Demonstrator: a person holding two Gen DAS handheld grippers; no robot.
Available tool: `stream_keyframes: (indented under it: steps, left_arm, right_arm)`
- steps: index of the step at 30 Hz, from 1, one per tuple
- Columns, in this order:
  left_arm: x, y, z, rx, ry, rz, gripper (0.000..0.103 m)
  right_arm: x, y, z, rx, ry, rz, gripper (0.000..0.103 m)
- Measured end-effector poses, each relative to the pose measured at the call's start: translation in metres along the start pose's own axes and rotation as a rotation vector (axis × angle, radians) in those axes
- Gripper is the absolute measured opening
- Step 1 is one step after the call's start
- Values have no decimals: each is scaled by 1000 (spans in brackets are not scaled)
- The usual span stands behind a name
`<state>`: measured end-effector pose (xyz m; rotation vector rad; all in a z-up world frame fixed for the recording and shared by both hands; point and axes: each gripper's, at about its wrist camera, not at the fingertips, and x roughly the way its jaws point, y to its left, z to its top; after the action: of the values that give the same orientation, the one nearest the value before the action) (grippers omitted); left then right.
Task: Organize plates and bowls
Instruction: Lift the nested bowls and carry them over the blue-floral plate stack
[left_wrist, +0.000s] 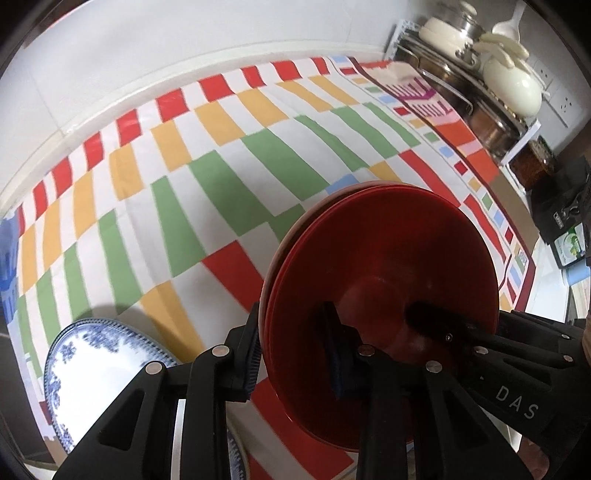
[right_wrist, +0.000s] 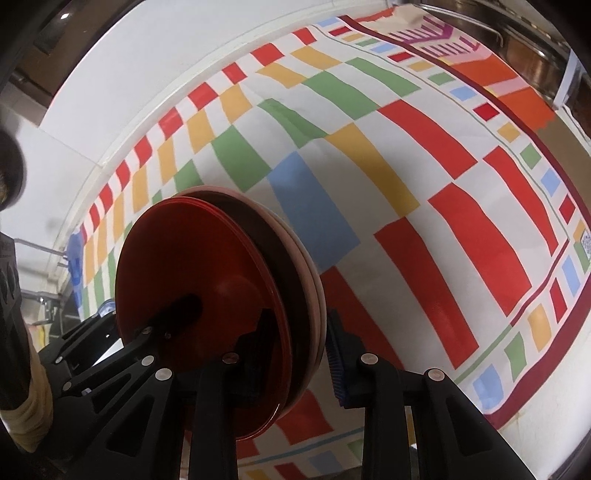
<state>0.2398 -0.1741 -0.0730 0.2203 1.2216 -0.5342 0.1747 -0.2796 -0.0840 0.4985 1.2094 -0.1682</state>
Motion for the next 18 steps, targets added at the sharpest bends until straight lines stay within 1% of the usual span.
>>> stream_keyframes:
  steps: [4, 10, 15, 18]
  left_arm:
    - [-19, 15, -8, -37, -39, 19, 30]
    - [-47, 50, -31, -120, -90, 56, 29]
    - [-65, 81, -53, -197, -109, 86, 30]
    - [-73, 100, -68, -244, -114, 108, 29]
  right_arm:
    - [-5, 17, -1, -43, -9, 13, 28]
    - [-13, 53, -8, -129, -12, 47, 28]
    - [-16, 87, -18, -212, -9, 68, 28]
    - [-13, 109, -28, -263, 8, 85, 28]
